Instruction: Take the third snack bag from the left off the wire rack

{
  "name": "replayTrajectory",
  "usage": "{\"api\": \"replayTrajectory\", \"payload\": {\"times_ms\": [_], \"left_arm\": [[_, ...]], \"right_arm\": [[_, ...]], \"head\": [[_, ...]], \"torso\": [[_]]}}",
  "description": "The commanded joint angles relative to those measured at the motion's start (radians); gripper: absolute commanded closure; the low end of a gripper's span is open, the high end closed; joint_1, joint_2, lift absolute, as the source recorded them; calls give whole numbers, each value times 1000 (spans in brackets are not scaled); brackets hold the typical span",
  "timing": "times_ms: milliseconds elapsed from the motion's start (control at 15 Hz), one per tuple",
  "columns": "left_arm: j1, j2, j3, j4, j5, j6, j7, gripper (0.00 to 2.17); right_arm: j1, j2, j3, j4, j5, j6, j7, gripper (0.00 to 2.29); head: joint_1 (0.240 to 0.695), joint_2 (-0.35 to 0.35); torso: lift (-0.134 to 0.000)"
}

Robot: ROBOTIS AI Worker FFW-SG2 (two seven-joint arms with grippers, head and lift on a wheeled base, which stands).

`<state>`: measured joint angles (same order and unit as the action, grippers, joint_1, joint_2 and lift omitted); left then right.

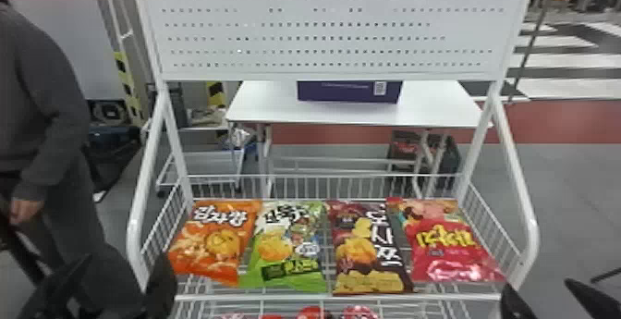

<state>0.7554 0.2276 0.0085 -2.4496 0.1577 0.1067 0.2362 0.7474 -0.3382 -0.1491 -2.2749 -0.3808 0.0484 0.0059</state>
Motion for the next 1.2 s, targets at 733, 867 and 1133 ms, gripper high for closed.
{"api": "replayTrajectory", "payload": {"times_ms": [733, 867, 1133], "left_arm": [[35, -1, -4, -25, -17, -6, 2, 144], [35, -1, -5, -26, -17, -6, 2, 144], [30, 1, -15, -11, -20, -6, 2, 144]], "right_arm": [[3, -7, 8, 3, -3, -3, 5, 147], [-100, -7, 54, 71, -3, 34, 5, 147], [-427, 18, 206, 227, 31, 337, 9, 147]], "head": [[499, 0], [499, 0], [499, 0]], "torso": [[0], [0], [0]]}}
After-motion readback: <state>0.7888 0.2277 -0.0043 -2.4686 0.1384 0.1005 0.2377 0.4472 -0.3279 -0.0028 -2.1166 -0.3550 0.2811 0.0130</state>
